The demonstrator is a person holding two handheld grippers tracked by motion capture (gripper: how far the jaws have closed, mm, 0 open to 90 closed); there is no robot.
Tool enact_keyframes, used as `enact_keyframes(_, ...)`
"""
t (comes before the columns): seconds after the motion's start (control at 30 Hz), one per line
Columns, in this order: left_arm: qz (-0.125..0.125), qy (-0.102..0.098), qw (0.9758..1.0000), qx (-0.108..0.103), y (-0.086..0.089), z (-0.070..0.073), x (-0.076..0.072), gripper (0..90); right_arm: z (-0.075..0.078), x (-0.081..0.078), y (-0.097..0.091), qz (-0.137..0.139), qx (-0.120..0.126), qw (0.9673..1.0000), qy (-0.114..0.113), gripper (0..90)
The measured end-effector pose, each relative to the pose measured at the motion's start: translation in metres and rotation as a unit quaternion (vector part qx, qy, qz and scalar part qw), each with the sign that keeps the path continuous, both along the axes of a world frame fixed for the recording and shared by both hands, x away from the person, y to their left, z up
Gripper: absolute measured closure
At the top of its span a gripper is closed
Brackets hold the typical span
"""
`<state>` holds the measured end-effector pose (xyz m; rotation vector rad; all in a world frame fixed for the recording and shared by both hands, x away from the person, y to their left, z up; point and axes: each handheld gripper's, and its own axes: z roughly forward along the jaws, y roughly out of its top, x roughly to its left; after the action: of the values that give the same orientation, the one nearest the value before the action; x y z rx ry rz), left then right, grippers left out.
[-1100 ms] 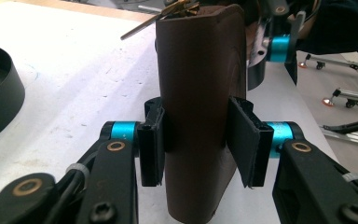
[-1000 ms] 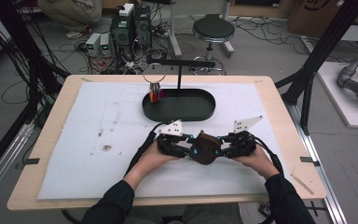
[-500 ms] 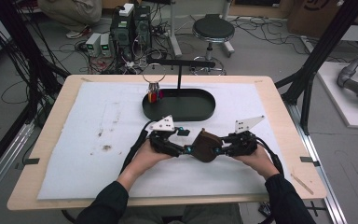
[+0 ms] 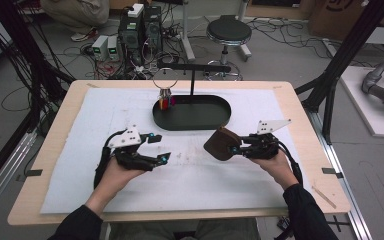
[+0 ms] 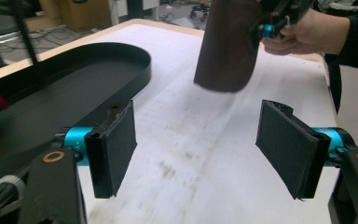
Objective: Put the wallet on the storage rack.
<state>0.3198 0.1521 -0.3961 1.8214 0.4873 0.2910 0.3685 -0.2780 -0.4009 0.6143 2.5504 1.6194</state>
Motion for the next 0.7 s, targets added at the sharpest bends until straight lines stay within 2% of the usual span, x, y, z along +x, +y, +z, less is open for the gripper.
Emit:
enact_keyframes(0.1,0.016,-0.005,0.9998,0.007,0.018,-0.002,-0.007,28.3,0.004,0.004,-0.001,-0.010,0.007,0.9999,-0.001,68.1)
enact_keyframes(0.27,0.035,-0.004,0.9994,-0.006,0.039,-0.006,-0.012,28.3,0.011,0.013,0.003,-0.038,0.004,0.9992,-0.008,68.1)
enact_keyframes(0.43,0.038,-0.006,0.9992,-0.008,0.049,-0.009,-0.015,28.3,0.016,0.028,0.010,-0.068,0.000,0.9976,-0.007,68.1)
enact_keyframes(0.5,0.040,-0.008,0.9991,-0.009,0.051,-0.009,-0.015,28.3,0.019,0.035,0.015,-0.081,0.000,0.9967,-0.013,68.1)
enact_keyframes(0.7,0.041,-0.009,0.9990,-0.016,0.054,-0.011,-0.014,28.3,0.030,0.059,0.031,-0.115,-0.018,0.9930,-0.019,68.2)
